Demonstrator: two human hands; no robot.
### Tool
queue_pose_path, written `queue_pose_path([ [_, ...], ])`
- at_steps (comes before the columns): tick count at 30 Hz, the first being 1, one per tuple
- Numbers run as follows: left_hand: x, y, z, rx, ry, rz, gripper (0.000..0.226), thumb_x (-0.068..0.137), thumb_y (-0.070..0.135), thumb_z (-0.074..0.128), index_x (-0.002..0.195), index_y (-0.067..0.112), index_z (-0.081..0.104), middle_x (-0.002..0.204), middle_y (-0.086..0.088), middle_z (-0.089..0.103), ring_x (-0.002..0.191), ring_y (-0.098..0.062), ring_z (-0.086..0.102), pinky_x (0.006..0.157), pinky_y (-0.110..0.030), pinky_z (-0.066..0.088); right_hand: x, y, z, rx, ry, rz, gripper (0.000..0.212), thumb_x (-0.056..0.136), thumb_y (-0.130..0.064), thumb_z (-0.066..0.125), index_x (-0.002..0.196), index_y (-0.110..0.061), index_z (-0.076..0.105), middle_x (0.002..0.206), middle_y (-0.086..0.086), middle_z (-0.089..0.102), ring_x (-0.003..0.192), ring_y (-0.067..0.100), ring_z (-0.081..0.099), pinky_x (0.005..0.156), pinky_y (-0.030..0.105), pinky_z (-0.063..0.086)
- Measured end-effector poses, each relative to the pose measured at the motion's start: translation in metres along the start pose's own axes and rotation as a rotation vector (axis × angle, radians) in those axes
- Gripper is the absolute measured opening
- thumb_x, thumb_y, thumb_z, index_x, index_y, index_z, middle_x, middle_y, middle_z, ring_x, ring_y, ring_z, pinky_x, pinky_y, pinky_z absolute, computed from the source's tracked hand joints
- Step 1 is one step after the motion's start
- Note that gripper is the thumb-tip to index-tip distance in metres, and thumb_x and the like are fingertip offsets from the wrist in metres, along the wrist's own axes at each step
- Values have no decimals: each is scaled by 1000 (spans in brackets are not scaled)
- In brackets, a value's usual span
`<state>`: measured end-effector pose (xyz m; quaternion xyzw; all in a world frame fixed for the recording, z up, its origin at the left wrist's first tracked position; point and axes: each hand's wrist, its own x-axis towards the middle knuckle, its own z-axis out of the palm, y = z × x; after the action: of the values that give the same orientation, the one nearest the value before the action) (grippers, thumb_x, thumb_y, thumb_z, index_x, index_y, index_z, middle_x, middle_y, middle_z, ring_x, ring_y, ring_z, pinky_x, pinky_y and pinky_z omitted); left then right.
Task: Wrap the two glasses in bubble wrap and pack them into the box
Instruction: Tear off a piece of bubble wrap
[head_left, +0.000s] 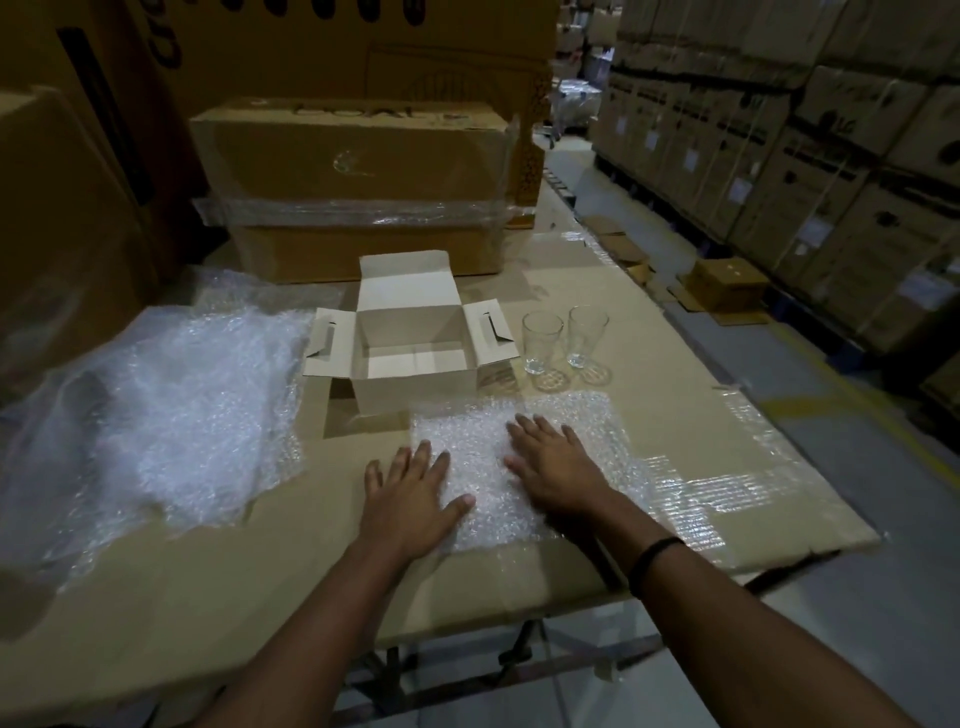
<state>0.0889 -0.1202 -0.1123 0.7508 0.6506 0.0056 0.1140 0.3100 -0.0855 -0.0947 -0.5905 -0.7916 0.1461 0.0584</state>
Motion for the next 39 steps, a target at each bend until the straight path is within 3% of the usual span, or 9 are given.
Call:
queue_pose_path([
  [4, 0, 1, -5, -68, 110, 29, 91, 73, 83, 4, 153, 40, 14, 163, 8, -6, 150, -16, -9, 115, -53, -7, -12, 19, -24, 55, 429, 322, 51, 94, -44, 55, 138, -18, 51, 143, 8, 50, 129, 28, 45, 107, 43, 35],
  [7, 4, -3, -9, -25, 28, 81, 91, 73, 83, 9, 153, 41, 15, 164, 7, -4, 150, -15, -7, 115, -54, -7, -17, 44, -40, -33, 251, 697, 62, 85, -56, 62, 127, -11, 52, 130, 17, 53, 117, 35, 48, 96, 44, 40],
  [10, 6, -15, -4, -16, -56, 123, 96, 74, 90, 14, 154, 38, 12, 164, 4, -4, 150, -17, -5, 115, -56, -5, -16, 55, -42, 48, 91, 799, 63, 77, -58, 69, 119, -13, 53, 123, 14, 57, 112, 35, 54, 94, 43, 43],
  [17, 2, -29, 4, -83, 12, 161, 99, 68, 92, 5, 153, 41, 10, 161, 8, -14, 148, -12, -11, 115, -54, -6, -6, 47, -64, 348, 151, 599, 28, 83, -30, 74, 95, -10, 58, 103, 10, 65, 87, 29, 60, 73, 35, 50],
  [25, -3, -34, 4, -277, 106, 111, 64, 95, 61, 17, 150, 32, 33, 160, 7, 23, 148, -12, 18, 116, -45, 3, -1, -47, -93, 549, 108, 149, 40, 90, -15, 67, 128, -12, 55, 90, 1, 64, 56, 10, 61, 43, 13, 41],
  [29, -3, -41, 2, -395, 355, 5, 50, 95, 38, 35, 139, 21, 53, 149, -3, 46, 140, -20, 35, 112, -43, 18, 18, -92, -56, 539, 7, 87, 48, 90, -18, 67, 135, -10, 52, 112, 13, 67, 66, 9, 61, 54, 18, 46],
  [33, -5, -47, 1, -294, 286, -33, 42, 92, 40, 45, 126, 24, 65, 144, 1, 52, 138, -21, 37, 108, -40, 19, 28, -104, -17, 483, -74, 140, 48, 89, -25, 70, 132, -10, 56, 125, 14, 64, 106, 23, 64, 89, 30, 51],
  [36, -4, -47, 1, -313, 287, -46, 32, 95, 32, 57, 126, 27, 65, 146, 3, 50, 140, -20, 34, 108, -38, 17, 25, -98, -8, 427, -91, 131, 38, 95, -31, 61, 127, -11, 62, 123, 12, 66, 107, 23, 63, 89, 29, 47],
  [39, -5, -47, 1, -348, 311, -41, 33, 94, 28, 59, 127, 27, 64, 144, 2, 52, 139, -20, 36, 108, -38, 18, 17, -85, -11, 375, 103, 50, 26, 98, -28, 55, 114, -15, 71, 115, 5, 70, 102, 20, 63, 89, 31, 48],
])
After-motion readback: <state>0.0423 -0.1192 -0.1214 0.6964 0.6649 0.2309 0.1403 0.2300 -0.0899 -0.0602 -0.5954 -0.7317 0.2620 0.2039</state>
